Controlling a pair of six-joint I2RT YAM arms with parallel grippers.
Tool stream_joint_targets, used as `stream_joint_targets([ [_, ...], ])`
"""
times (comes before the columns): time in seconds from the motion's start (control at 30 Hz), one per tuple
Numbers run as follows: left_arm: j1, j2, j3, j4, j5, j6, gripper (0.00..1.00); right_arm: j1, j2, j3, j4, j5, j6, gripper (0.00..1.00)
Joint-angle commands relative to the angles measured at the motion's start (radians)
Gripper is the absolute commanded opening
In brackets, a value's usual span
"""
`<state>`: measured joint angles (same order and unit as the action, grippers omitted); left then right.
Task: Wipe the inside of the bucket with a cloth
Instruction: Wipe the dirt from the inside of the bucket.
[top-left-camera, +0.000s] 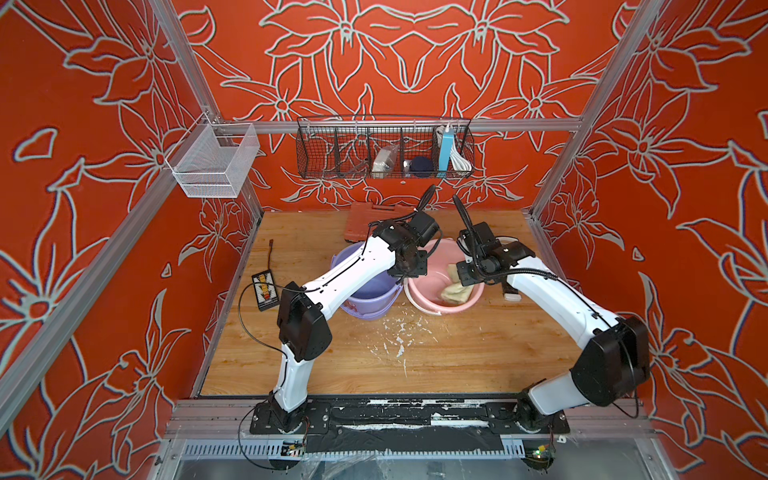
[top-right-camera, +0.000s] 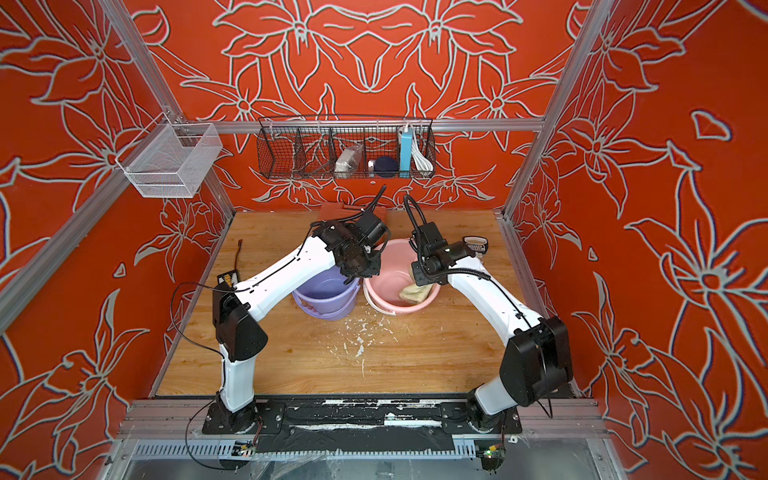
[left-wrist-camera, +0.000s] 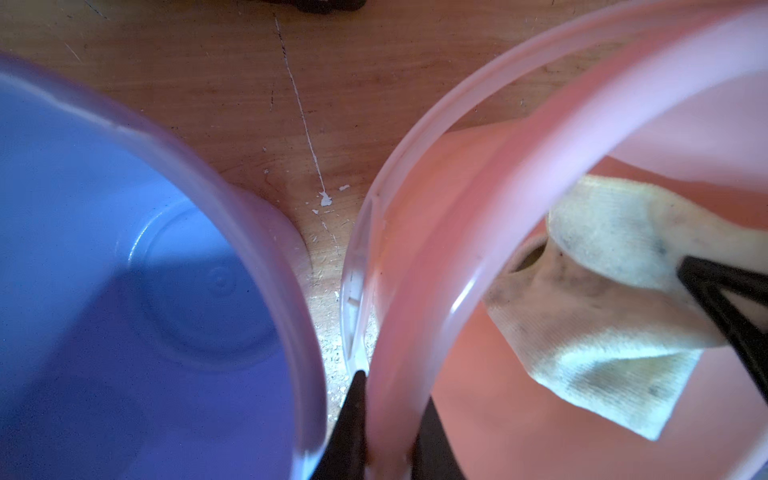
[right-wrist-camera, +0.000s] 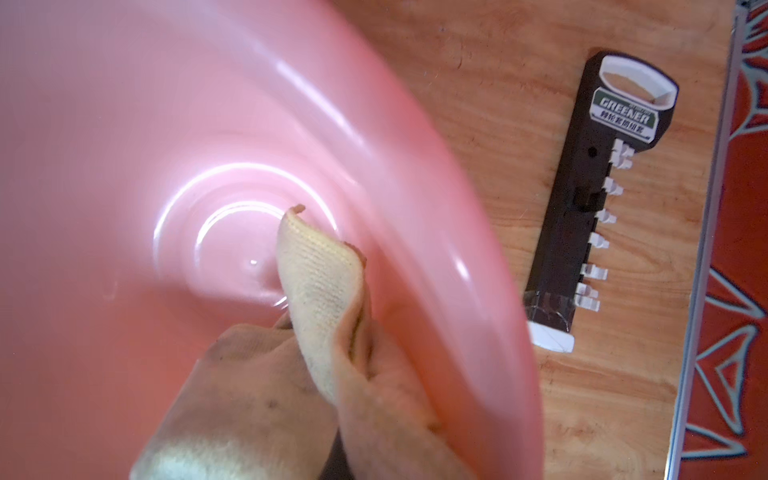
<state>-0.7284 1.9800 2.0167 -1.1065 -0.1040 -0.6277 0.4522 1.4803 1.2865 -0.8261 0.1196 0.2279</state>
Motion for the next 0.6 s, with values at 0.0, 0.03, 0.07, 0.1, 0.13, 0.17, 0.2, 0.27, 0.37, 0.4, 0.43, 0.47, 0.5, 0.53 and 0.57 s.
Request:
stream_joint_targets([
  [0.0,-0.002,0.010,0.025,0.016,-0.016,0.003,0.00,0.005,-0.092,-0.035,-0.035,-0.065,0.044,0.00],
  [0.03,-0.004,0.009,0.021,0.020,-0.004,0.004,0.00,0.005,-0.114,-0.044,0.000,-0.066,0.052,0.00],
  [0.07,-0.006,0.009,0.019,0.023,0.006,0.005,0.00,0.004,-0.128,-0.048,0.032,-0.053,0.062,0.00],
  [0.1,-0.007,0.008,0.017,0.021,0.021,0.012,0.00,0.004,-0.136,-0.042,0.062,-0.029,0.069,0.00],
  [0.13,-0.008,0.011,0.017,0.015,0.035,0.017,0.00,0.003,-0.133,-0.028,0.084,-0.006,0.073,0.00],
  [0.17,-0.008,0.011,0.016,0.014,0.050,0.026,0.00,0.003,-0.123,-0.012,0.102,0.014,0.072,0.00],
  [0.2,-0.010,0.010,0.014,0.016,0.083,0.036,0.00,0.003,-0.102,0.015,0.114,0.038,0.072,0.00],
  [0.27,-0.009,0.009,0.006,0.020,0.146,0.051,0.00,0.002,-0.049,0.069,0.138,0.047,0.054,0.00],
  [0.37,-0.013,0.012,0.007,0.011,0.208,0.073,0.00,0.002,0.030,0.145,0.177,-0.003,0.033,0.00],
  [0.4,-0.015,0.013,0.005,0.008,0.227,0.081,0.00,0.003,0.047,0.162,0.201,-0.055,0.027,0.00],
  [0.43,-0.016,0.012,0.004,0.003,0.238,0.085,0.00,0.004,0.055,0.168,0.239,-0.115,0.028,0.00],
  [0.47,-0.015,0.014,0.003,-0.003,0.243,0.089,0.00,0.003,0.056,0.168,0.273,-0.176,0.029,0.00],
  [0.5,-0.017,0.014,0.003,-0.006,0.245,0.092,0.00,0.005,0.050,0.161,0.312,-0.236,0.040,0.00],
  [0.53,-0.016,0.014,0.004,-0.010,0.245,0.095,0.00,0.005,0.040,0.145,0.360,-0.295,0.051,0.00],
  [0.57,-0.015,0.014,0.004,-0.010,0.244,0.096,0.00,0.005,0.028,0.128,0.401,-0.348,0.059,0.00],
])
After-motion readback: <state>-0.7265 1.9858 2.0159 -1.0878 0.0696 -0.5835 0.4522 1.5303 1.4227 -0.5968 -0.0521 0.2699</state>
